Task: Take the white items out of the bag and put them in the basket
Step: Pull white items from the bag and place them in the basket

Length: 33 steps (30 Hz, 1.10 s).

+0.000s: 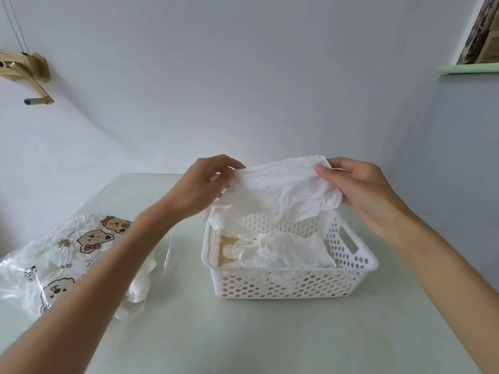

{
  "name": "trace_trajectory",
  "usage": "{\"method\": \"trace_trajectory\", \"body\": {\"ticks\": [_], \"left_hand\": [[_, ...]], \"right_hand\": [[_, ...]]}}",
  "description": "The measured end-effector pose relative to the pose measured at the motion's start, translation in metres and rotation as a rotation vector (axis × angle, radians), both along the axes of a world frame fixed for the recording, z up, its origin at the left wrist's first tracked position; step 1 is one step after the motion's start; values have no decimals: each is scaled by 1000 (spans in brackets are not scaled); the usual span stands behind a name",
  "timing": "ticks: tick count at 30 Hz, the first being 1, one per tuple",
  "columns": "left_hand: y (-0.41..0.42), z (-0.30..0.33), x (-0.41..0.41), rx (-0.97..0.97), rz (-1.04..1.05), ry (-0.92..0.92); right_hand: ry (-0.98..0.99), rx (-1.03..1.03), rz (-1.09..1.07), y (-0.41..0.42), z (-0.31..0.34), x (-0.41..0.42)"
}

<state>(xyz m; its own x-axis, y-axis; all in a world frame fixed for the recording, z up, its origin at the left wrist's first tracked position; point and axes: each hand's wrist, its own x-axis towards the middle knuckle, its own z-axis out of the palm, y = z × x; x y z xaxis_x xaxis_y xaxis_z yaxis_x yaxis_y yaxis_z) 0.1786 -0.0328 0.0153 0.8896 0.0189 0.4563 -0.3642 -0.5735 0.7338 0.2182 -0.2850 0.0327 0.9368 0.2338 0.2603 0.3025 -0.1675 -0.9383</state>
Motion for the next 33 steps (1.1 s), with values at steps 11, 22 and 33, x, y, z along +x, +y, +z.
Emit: {"method": "trace_trajectory", "body": {"ticks": [11, 22, 33], "left_hand": [[-43, -58, 76, 913, -14, 327], [-57, -67, 80, 1392, 28, -183], [-67, -74, 67, 994, -248, 777]], "right_hand": [[-22, -934, -162, -19, -74, 50], [-263, -1550, -77, 8, -81, 47], [364, -1080, 358, 39, -75, 64]]}}
